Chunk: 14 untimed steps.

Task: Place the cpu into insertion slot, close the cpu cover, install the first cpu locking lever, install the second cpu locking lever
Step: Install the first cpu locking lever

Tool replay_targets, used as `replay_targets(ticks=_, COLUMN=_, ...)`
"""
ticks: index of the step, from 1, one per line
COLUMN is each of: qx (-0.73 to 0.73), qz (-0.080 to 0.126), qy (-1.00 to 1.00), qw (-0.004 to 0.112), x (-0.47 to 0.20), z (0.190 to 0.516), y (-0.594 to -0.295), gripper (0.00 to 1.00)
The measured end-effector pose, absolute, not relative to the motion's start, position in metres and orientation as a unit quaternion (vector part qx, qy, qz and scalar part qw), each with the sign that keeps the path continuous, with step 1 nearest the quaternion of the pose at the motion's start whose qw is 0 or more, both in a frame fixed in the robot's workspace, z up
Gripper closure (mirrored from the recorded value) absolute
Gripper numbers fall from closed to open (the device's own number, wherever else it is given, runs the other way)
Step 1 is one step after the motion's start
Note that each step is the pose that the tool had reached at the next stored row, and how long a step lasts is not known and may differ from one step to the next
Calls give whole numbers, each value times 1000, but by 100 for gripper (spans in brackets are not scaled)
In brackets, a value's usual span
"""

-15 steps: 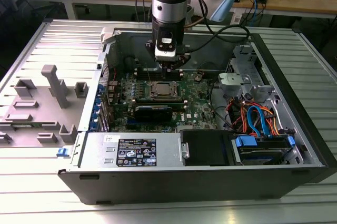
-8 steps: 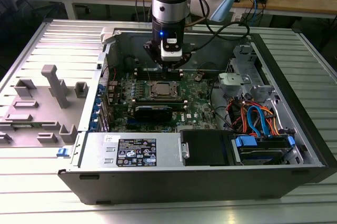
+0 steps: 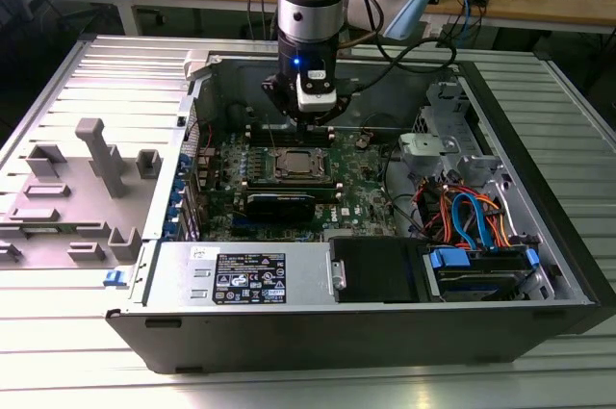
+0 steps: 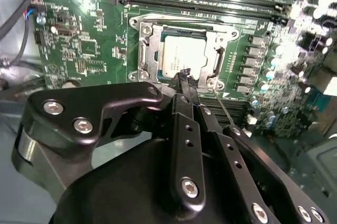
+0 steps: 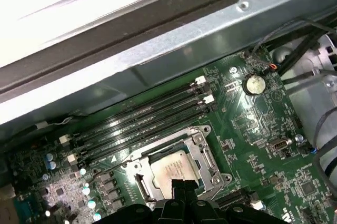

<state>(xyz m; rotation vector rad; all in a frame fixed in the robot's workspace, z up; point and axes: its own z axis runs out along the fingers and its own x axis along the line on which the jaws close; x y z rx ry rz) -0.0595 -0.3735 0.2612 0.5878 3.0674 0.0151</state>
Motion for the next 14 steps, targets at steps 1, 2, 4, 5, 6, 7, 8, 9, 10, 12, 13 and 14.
replay_targets(ticks=1, qx=169, qz=5, qy=986, qw=9, x=-59, z=261, y=-373, gripper=89)
replay_targets(ticks=2, qx=150, qz=5, qy=989, qw=9, x=-59, z=261, y=-373, gripper=89)
replay_targets(ticks=4, qx=135, qz=5, qy=991, qw=9, x=-59, z=261, y=-373, gripper=89)
replay_targets(ticks=5, qx=129, qz=5, qy=992, qw=9, x=-59, z=261, y=-373, gripper=89)
replay_targets(ticks=6, qx=122, qz=5, qy=992, qw=9, x=-59, z=261, y=-373, gripper=89)
replay_targets(ticks=7, qx=113, qz=6, qy=994, qw=9, x=-59, z=261, y=-373, gripper=89)
replay_targets(ticks=8, qx=98, qz=6, qy=995, qw=9, x=-59, z=261, y=-373, gripper=89)
replay_targets(ticks=9, qx=89, qz=6, qy=996, qw=9, x=-59, z=261, y=-373, gripper=89)
replay_targets(ticks=10, qx=80, qz=6, qy=997, qw=9, x=-60, z=261, y=-374, gripper=89)
replay_targets(ticks=12, qx=78, qz=6, qy=997, qw=9, x=-60, z=265, y=-374, gripper=89)
replay_targets(ticks=13, qx=77, qz=6, qy=997, qw=9, x=-60, z=268, y=-374, gripper=89)
replay_targets(ticks=14, qx=76, qz=6, qy=997, qw=9, x=-60, z=273, y=-373, gripper=89)
